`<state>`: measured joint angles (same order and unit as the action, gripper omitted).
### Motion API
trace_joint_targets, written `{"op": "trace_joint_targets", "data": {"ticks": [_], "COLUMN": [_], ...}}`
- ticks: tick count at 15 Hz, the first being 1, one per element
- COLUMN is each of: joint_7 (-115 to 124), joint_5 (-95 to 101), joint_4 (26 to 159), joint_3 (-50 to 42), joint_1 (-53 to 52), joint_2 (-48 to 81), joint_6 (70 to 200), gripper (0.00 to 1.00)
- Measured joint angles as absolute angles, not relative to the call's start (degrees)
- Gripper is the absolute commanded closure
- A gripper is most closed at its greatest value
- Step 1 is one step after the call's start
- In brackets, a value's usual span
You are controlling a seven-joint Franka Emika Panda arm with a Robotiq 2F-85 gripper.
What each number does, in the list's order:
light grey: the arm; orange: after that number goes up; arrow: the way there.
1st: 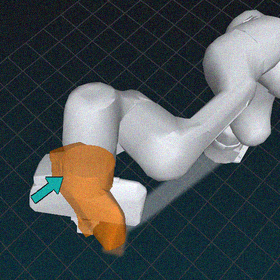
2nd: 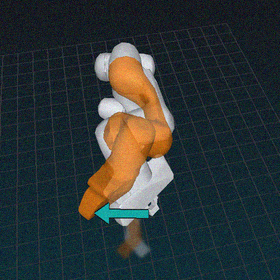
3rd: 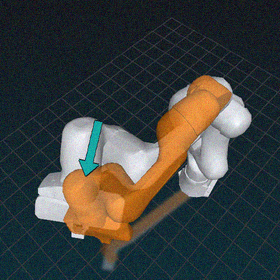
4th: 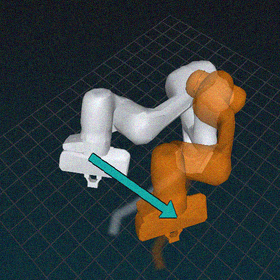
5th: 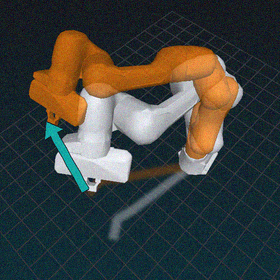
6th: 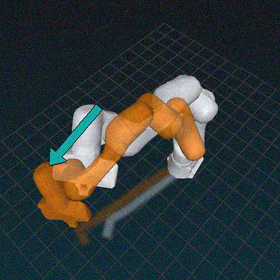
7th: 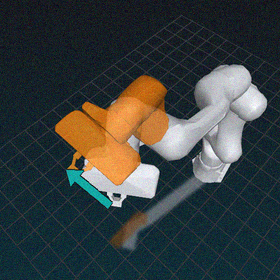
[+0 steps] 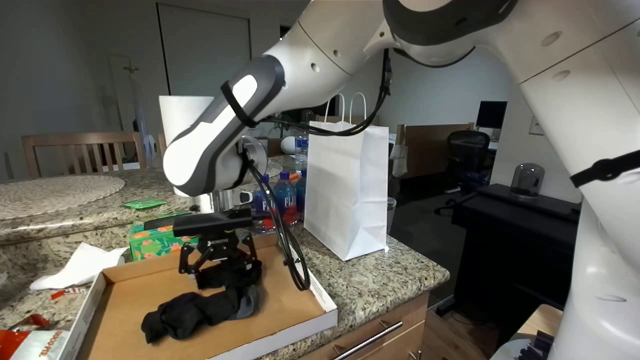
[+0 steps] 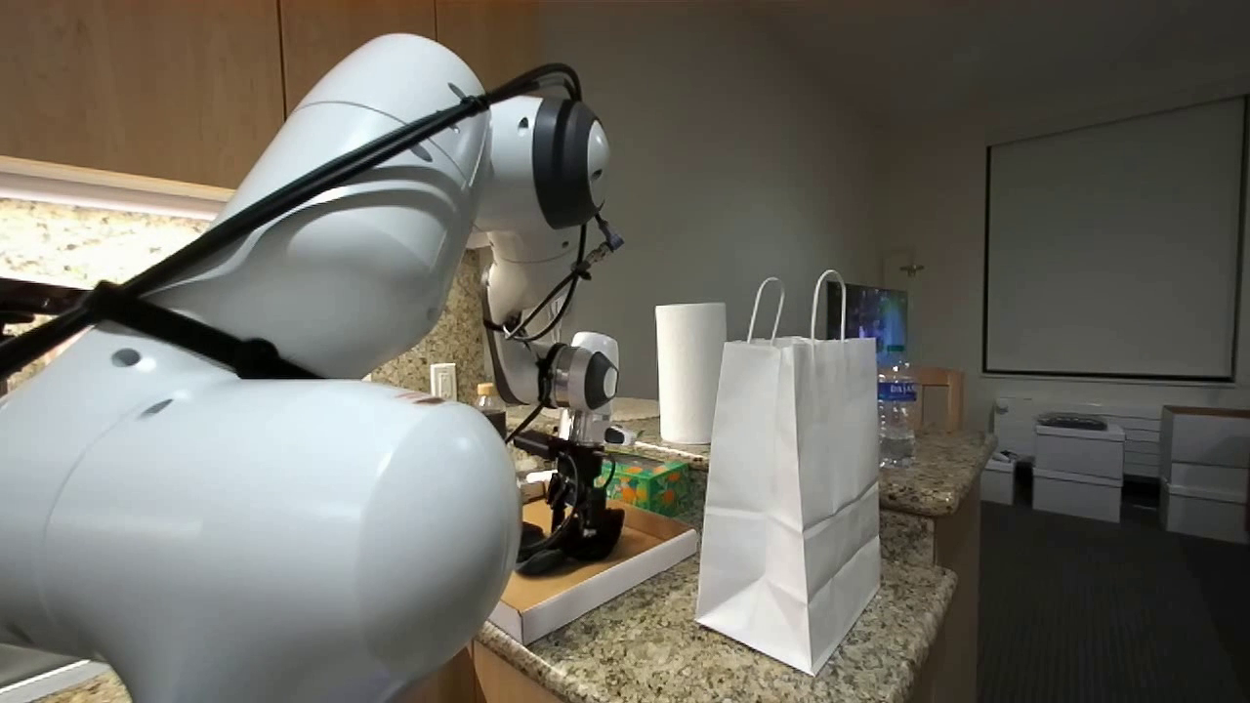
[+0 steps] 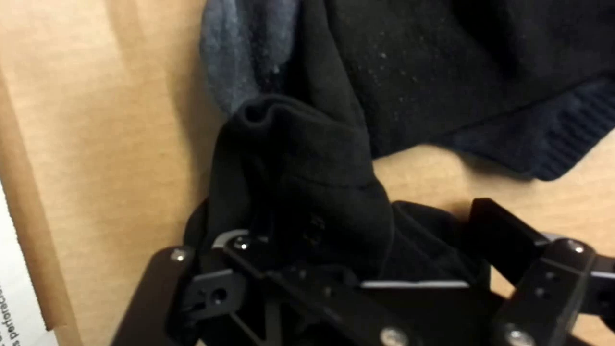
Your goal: Put the socks in the white bag
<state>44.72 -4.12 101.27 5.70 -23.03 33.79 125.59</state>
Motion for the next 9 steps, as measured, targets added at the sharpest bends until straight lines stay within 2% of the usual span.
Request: {"op": "trace_joint_targets", "data": {"ticks": [9], "joint_7": [54.94], "joint_5": [-2.74], "joint_4": [102.83], "joint_3": [5.56], "joint_1": [-25.16], "joint_2": [32.18], "joint_6": [123.42], "gripper": [0.85]}}
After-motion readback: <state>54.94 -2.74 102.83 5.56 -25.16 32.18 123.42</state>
